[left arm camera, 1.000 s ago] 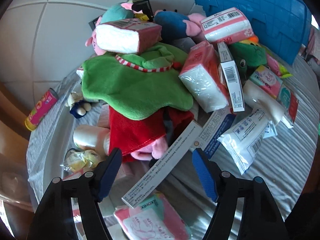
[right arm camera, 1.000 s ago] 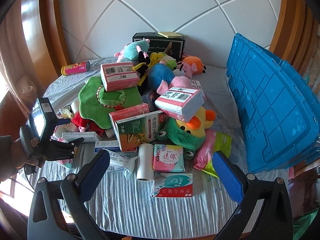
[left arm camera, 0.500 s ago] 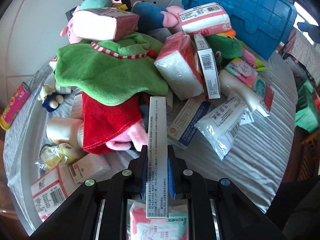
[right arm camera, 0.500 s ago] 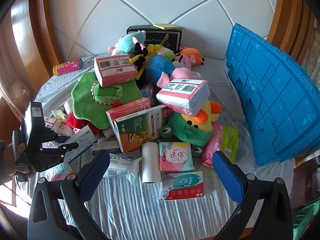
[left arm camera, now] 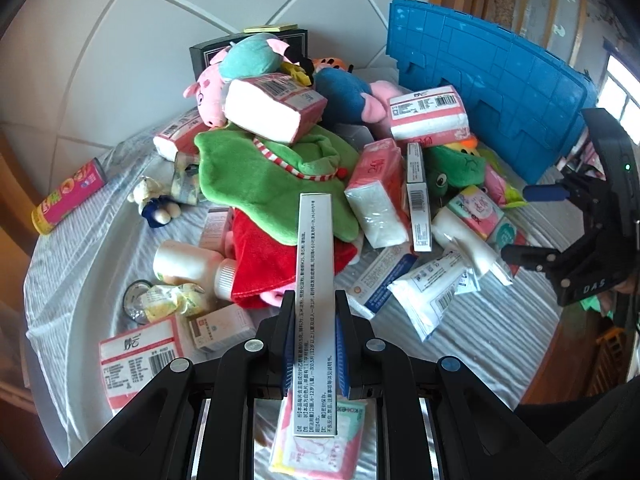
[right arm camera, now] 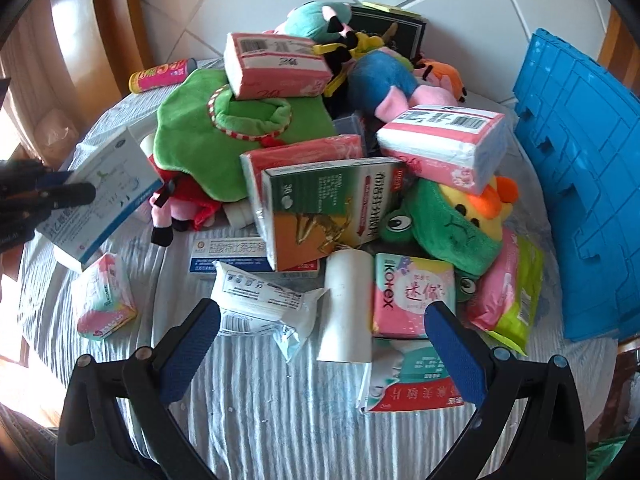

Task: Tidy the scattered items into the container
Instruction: 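Grasp the white medicine box with the left tool while the right tool grasps a blue-white medicine box, then grasp the white sachet packet with the right tool and lift it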

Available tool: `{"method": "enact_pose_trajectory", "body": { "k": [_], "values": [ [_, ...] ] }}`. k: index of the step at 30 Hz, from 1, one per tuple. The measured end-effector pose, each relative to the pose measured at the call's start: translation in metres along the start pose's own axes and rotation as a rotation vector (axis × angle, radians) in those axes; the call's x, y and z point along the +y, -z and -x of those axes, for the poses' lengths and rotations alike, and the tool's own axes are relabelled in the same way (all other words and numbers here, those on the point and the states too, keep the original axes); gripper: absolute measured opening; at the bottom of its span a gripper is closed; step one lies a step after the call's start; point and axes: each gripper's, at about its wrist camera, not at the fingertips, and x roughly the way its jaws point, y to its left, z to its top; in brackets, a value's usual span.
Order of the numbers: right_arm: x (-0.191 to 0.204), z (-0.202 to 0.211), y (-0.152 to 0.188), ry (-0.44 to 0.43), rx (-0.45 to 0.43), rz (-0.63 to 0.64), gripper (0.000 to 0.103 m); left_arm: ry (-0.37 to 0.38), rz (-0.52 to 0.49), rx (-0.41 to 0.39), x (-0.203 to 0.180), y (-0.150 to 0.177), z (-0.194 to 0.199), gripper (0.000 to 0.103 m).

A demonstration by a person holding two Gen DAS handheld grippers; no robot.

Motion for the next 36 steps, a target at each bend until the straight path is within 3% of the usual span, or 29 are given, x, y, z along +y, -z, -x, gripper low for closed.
{"method": "enact_pose_trajectory", "body": {
  "k": [6,13,17,18,22,25,30,36],
  "values": [
    [0.036,-0.052,0.003,-0.017,0.056,0.131,0.103,-0.03,0.037,-0.006,0.008,0.009,0.016,0.016],
    [0.06,-0.091,0.007,0.022,0.088,0.307,0.103,-0.053,0.058,-0.007,0.017,0.019,0.029,0.016],
    [0.061,-0.105,0.014,0.005,0.126,0.332,0.103,-0.056,0.063,-0.007,0.022,0.022,0.031,0.016],
    [0.059,-0.104,0.014,-0.012,0.119,0.319,0.099,-0.056,0.064,-0.007,0.023,0.023,0.031,0.016],
    [0.064,-0.095,0.017,-0.05,0.116,0.335,0.061,-0.055,0.065,-0.013,0.023,0.024,0.032,0.016],
    [0.061,-0.091,0.018,-0.086,0.132,0.298,0.047,-0.05,0.065,-0.017,0.024,0.022,0.032,0.016],
    [0.05,-0.078,0.018,-0.128,0.133,0.237,0.032,-0.043,0.057,-0.026,0.02,0.018,0.031,0.016],
    [0.043,-0.055,0.017,-0.123,0.123,0.197,0.03,-0.037,0.054,-0.045,0.015,0.012,0.034,0.016]
  ]
}}
